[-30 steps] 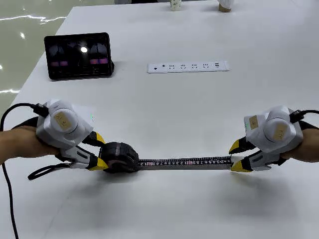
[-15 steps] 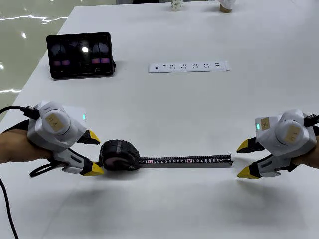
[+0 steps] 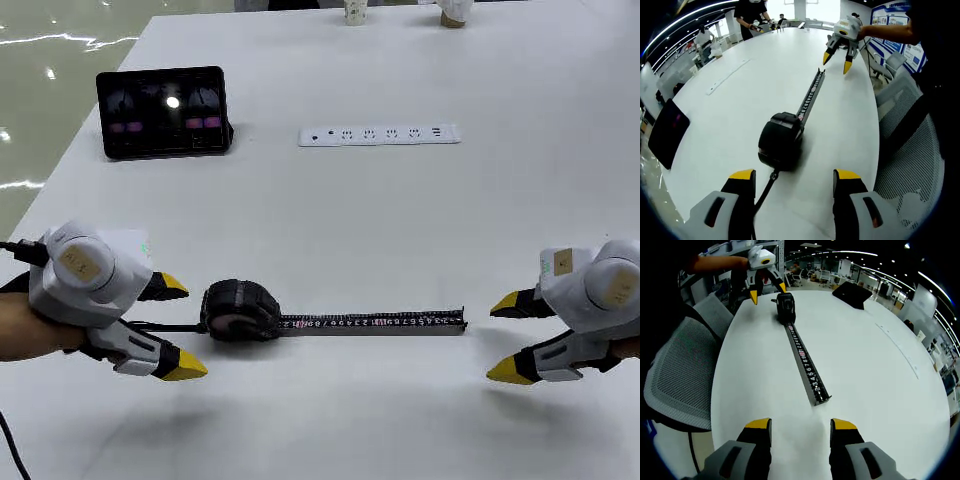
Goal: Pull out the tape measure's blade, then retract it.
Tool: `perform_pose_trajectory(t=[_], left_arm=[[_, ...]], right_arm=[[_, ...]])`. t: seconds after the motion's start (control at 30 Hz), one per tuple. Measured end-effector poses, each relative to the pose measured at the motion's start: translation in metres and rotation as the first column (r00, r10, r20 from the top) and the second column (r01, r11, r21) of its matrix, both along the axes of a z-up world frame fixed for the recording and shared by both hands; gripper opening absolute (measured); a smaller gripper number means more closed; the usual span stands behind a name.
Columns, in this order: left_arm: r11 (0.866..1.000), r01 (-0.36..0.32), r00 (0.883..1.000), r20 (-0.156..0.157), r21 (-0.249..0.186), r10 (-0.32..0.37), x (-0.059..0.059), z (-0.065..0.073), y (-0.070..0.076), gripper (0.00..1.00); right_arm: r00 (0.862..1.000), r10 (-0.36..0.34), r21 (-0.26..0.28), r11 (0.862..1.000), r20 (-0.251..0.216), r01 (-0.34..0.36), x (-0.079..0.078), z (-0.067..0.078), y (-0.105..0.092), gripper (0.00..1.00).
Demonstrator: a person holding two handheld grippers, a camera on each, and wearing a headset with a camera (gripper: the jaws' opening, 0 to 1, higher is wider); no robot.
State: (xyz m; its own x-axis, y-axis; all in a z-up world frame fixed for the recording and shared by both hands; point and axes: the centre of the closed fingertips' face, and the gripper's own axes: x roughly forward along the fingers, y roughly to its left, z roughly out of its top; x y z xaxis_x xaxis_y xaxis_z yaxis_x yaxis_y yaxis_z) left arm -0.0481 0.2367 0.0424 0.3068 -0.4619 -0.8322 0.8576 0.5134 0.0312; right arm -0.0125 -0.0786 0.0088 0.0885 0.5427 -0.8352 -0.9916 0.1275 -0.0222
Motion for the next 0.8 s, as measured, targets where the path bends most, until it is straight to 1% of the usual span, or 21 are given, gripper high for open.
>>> perform_pose_trajectory(t=[0.17, 0.33, 0.37, 0.47, 0.53, 0.6, 0.63, 0.73, 0.8], left_arm=[[0.999, -0.035, 0.999, -0.007, -0.026, 0.034, -0.008, -0.001, -0.002, 0.62], [0.994, -0.083, 0.997, 0.000, -0.065, 0.083, -0.015, -0.001, -0.006, 0.65], [0.992, -0.105, 0.994, 0.008, -0.077, 0.106, -0.016, 0.000, -0.007, 0.66], [0.984, -0.142, 0.989, 0.020, -0.107, 0.145, -0.019, 0.000, -0.011, 0.69], [0.980, -0.161, 0.986, 0.021, -0.114, 0.165, -0.022, -0.001, -0.013, 0.71], [0.976, -0.181, 0.983, 0.022, -0.123, 0.185, -0.024, -0.001, -0.014, 0.73], [0.973, -0.190, 0.981, 0.025, -0.135, 0.195, -0.026, 0.000, -0.015, 0.73], [0.964, -0.217, 0.974, 0.029, -0.152, 0.223, -0.029, 0.001, -0.016, 0.75], [0.957, -0.236, 0.969, 0.033, -0.168, 0.245, -0.030, 0.003, -0.017, 0.76]], right_arm=[[0.999, -0.032, 0.016, 0.999, -0.011, 0.033, -0.008, 0.000, -0.003, 0.47], [0.996, -0.082, 0.052, 0.995, -0.021, 0.083, -0.015, 0.004, -0.003, 0.51], [0.995, -0.093, 0.063, 0.994, -0.022, 0.094, -0.016, 0.005, -0.002, 0.51], [0.992, -0.120, 0.093, 0.988, -0.025, 0.122, -0.019, 0.008, 0.001, 0.53], [0.989, -0.143, 0.114, 0.983, -0.032, 0.145, -0.022, 0.011, 0.004, 0.55], [0.988, -0.150, 0.126, 0.980, -0.032, 0.153, -0.025, 0.014, 0.007, 0.57], [0.987, -0.156, 0.131, 0.979, -0.035, 0.159, -0.028, 0.016, 0.009, 0.57], [0.984, -0.177, 0.138, 0.974, -0.037, 0.180, -0.029, 0.015, 0.010, 0.60], [0.977, -0.206, 0.151, 0.966, -0.045, 0.211, -0.030, 0.017, 0.012, 0.63]])
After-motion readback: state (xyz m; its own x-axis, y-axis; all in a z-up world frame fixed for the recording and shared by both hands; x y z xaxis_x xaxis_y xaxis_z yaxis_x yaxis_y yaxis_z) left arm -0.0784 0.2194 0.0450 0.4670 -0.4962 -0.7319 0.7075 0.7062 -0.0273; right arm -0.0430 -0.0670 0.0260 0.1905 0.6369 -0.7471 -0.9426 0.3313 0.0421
